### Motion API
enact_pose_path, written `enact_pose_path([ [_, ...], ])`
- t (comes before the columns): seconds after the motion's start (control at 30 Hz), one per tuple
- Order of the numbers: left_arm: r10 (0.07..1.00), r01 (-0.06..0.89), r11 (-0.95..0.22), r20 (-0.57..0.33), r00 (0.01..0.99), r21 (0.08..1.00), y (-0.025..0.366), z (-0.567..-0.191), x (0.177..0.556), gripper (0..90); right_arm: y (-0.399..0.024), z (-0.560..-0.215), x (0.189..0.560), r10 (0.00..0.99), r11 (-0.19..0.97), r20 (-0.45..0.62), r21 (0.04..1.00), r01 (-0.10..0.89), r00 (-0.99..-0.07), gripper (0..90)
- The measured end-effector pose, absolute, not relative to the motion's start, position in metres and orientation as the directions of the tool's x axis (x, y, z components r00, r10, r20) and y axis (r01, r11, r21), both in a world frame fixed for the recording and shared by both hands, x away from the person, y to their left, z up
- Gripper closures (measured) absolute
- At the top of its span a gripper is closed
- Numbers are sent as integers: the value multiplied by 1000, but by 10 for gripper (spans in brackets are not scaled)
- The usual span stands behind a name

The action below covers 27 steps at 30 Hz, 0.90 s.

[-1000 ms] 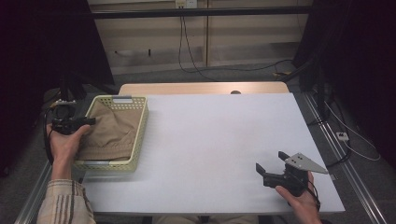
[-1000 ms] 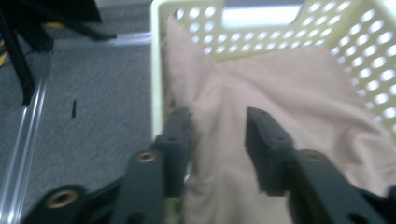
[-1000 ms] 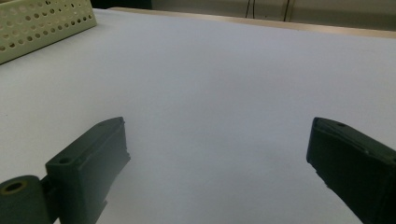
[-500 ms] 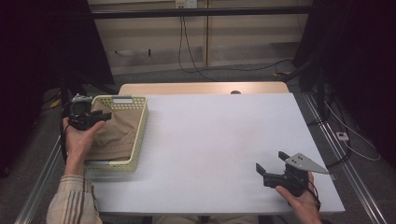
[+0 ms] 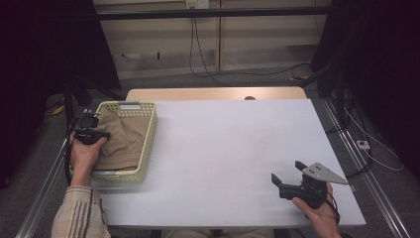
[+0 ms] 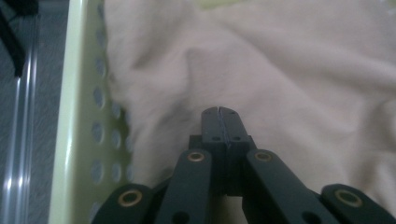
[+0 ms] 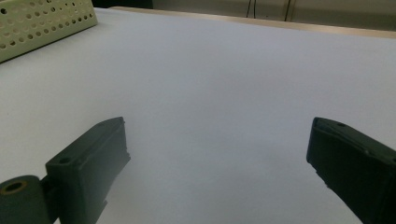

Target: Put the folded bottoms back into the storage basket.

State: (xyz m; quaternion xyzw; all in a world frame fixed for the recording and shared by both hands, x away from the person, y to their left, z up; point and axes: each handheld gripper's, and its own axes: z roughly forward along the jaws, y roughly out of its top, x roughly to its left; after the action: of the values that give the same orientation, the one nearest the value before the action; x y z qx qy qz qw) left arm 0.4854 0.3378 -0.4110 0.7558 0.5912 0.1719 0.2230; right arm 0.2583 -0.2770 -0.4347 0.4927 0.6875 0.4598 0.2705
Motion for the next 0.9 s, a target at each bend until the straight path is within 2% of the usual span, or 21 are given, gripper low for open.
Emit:
enact_pose_path([
  [0.2,970,878,-234,42,238,417,333,-424,494,900,-277,-435,259,925,97,77,899,427,-373,50],
  [0.33,970,895,-238,57,234,378,332,-428,497,900,-277,-435,258,925,92,82,899,427,-371,51],
  [0.63,970,895,-239,49,238,376,332,-430,498,900,-277,-435,258,926,98,76,898,428,-371,51],
  [0.9,971,897,-214,-13,237,387,335,-431,499,900,-277,-435,259,925,97,78,898,430,-371,51],
])
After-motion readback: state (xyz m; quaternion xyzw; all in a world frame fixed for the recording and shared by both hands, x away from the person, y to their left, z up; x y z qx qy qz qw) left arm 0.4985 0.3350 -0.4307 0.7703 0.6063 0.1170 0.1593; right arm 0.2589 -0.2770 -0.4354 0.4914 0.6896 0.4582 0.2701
